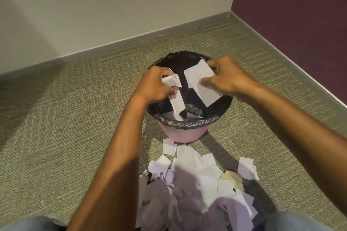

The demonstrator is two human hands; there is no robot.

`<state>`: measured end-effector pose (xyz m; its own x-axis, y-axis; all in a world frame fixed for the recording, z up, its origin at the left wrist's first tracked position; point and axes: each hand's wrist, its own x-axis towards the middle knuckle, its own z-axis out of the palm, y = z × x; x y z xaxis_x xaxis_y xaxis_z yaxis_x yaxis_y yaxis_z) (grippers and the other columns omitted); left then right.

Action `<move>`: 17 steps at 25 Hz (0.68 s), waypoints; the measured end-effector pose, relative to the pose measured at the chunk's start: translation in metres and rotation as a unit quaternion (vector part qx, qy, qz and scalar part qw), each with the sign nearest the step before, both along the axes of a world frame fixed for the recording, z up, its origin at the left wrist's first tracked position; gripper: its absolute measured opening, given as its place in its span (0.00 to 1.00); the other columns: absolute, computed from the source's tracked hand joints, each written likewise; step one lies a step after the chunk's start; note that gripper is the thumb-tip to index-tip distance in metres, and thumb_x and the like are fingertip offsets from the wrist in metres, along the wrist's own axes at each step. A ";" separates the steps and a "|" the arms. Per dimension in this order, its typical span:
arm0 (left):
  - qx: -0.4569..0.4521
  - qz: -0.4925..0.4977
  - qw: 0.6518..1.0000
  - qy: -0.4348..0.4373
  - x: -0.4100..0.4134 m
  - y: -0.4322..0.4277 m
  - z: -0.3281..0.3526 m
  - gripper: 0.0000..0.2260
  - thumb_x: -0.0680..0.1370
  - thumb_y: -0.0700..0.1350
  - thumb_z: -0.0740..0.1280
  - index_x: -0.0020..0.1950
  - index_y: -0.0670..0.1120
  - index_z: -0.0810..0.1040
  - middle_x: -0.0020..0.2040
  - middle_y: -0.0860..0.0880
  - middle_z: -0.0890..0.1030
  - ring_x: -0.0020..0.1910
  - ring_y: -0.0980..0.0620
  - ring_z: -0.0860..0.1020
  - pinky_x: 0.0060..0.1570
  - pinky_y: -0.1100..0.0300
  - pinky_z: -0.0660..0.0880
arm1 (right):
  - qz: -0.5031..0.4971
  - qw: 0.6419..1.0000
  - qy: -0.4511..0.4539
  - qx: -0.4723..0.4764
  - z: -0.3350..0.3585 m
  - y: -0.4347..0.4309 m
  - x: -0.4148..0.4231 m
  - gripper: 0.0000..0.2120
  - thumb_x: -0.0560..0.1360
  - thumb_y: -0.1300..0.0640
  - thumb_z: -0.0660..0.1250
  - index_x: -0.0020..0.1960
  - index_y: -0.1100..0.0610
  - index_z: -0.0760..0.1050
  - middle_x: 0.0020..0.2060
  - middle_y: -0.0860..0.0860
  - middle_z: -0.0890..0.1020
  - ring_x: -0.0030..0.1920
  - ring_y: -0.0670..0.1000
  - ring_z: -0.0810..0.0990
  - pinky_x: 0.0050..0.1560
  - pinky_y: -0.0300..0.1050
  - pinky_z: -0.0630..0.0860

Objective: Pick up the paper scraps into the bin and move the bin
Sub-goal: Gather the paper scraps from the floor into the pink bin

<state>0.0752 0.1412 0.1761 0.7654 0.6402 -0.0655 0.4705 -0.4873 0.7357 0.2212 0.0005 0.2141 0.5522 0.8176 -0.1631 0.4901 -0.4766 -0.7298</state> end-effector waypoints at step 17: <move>-0.099 -0.061 0.993 0.021 -0.013 -0.030 0.004 0.13 0.73 0.48 0.74 0.35 0.39 0.81 0.22 0.55 0.74 0.22 0.61 0.70 0.29 0.66 0.67 | 0.312 0.931 0.103 -0.158 -0.014 -0.065 -0.025 0.11 0.76 0.53 0.70 0.37 0.56 0.81 0.30 0.49 0.80 0.29 0.44 0.74 0.32 0.35 0.72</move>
